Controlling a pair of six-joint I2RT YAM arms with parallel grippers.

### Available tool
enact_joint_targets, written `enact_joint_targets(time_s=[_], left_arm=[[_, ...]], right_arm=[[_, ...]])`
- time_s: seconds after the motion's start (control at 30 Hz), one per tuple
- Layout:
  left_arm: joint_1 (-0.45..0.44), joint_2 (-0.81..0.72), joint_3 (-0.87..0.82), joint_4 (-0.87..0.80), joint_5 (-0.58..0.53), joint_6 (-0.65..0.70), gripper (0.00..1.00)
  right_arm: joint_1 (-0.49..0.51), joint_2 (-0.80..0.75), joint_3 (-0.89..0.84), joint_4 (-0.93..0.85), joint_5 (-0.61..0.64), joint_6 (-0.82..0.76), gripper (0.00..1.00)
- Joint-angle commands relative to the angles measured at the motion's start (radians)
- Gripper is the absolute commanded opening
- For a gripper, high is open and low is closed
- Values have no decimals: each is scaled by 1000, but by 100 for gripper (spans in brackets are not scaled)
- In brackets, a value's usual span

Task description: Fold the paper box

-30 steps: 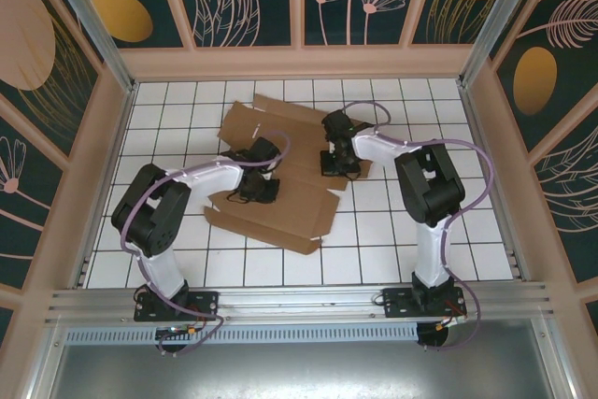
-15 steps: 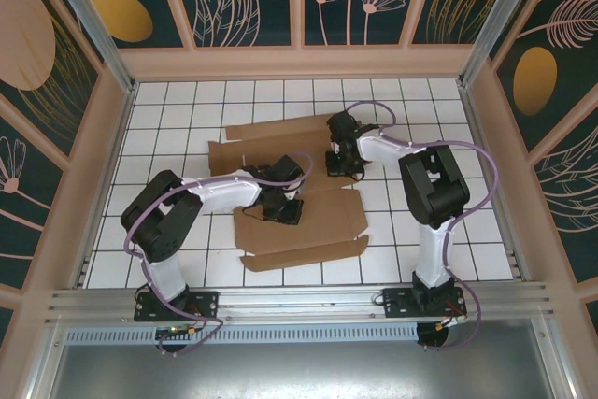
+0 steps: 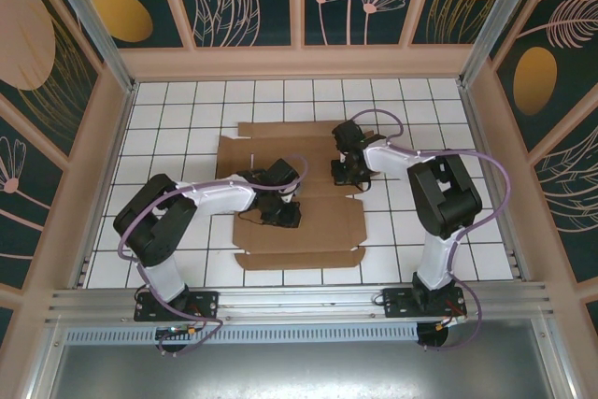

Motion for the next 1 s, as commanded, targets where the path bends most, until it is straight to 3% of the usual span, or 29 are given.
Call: enact_joint_targets(time_s=[0.0,0.13,0.33,0.6,0.77,0.97], left_arm=[[25,-37,84,-27,9,-20,21],[103,-50,204,16,49,-49,22],[194,173,445,8,-45,-85,17],[226,400,700,26,-132,-165,15],[300,453,681,171,-17,-278,14],[328,518,734,205,5,-295,14]], right_arm=[[-7,-59,32,-70,-54,1,22],[-81,-142,66,-56,-130,2,30],[-209,-174,125,5,-195,16,44],[-282,0,299,27,-215,65,50],[-281,128,396,-6,-203,54,51],[-280,213,447,-10,-209,74,52]])
